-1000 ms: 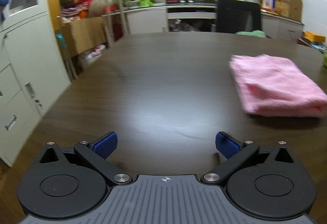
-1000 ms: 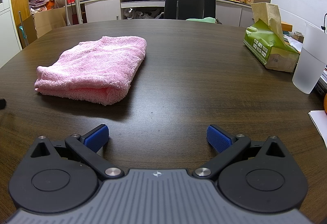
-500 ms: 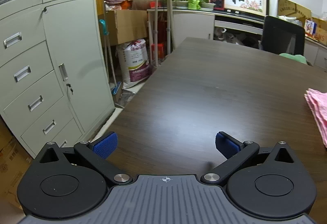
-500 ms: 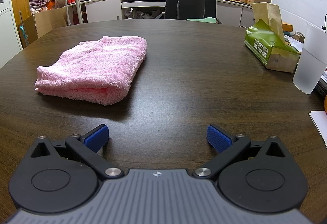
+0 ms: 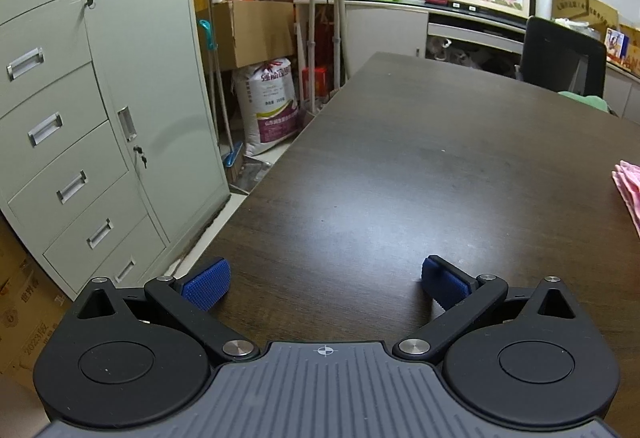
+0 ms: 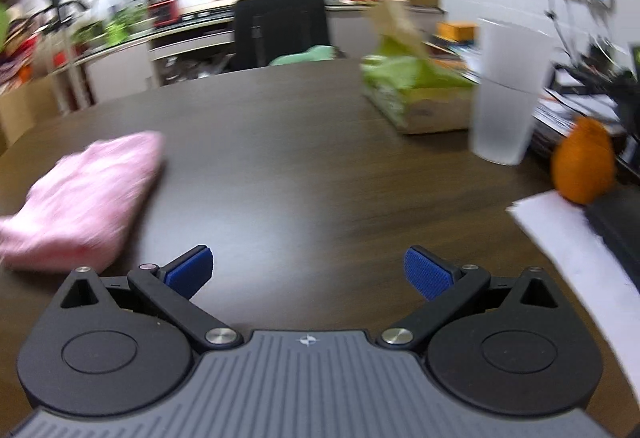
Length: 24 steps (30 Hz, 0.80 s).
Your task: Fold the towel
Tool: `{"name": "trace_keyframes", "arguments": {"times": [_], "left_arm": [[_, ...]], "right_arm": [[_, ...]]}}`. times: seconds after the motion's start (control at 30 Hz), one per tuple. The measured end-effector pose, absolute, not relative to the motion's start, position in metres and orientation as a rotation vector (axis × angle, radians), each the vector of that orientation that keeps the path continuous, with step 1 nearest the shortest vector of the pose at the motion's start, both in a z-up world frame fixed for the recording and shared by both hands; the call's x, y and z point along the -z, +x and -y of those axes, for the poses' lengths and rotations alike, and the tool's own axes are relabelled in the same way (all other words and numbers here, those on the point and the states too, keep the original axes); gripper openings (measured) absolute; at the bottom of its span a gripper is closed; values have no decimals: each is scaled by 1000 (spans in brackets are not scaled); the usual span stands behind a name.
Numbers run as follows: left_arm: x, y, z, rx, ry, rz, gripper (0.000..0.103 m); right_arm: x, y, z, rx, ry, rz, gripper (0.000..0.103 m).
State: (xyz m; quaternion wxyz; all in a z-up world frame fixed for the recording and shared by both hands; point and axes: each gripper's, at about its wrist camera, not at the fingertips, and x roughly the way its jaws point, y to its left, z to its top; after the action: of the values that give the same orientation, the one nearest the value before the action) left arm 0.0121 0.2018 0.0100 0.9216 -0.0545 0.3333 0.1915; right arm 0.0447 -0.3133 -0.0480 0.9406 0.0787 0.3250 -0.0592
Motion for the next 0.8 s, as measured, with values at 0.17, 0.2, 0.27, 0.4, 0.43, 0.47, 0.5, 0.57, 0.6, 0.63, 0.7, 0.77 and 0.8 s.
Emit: {"name": "trace_keyframes", "arguments": {"times": [0.17, 0.2, 0.27, 0.4, 0.43, 0.47, 0.5, 0.57, 0.6, 0.63, 0.7, 0.77, 0.8], "left_arm": [[-8, 14, -201, -396, -110, -684, 103], [-8, 13, -200, -397, -106, -683, 103], [-8, 14, -199, -399, -103, -682, 103], [-8, 13, -199, -400, -108, -683, 103], [-8, 14, -199, -400, -109, -683, 103], [-8, 14, -200, -401, -110, -684, 103], [-8, 14, -200, -401, -111, -684, 103], [-8, 14, -200, -402, -117, -685, 103], [-7, 14, -201, -404, -118, -685, 103], [-7, 14, -201, -404, -119, -685, 103], [-7, 14, -202, -408, -123, -685, 103], [-7, 14, -202, -411, -126, -685, 103], [-7, 14, -203, -413, -127, -686, 103]], "right_arm": [[57, 50, 352, 239, 154, -691, 103], [60, 52, 357, 246, 155, -699, 103], [65, 53, 364, 258, 152, -708, 103], [70, 53, 370, 274, 123, -699, 103], [71, 53, 370, 275, 122, -697, 103], [71, 54, 371, 274, 123, -697, 103], [72, 54, 371, 274, 124, -697, 103], [73, 56, 373, 273, 125, -698, 103], [73, 56, 372, 273, 126, -700, 103], [72, 56, 371, 273, 126, -701, 103], [72, 56, 371, 273, 126, -703, 103], [71, 55, 370, 273, 125, -703, 103], [71, 55, 370, 274, 124, -703, 103]]}}
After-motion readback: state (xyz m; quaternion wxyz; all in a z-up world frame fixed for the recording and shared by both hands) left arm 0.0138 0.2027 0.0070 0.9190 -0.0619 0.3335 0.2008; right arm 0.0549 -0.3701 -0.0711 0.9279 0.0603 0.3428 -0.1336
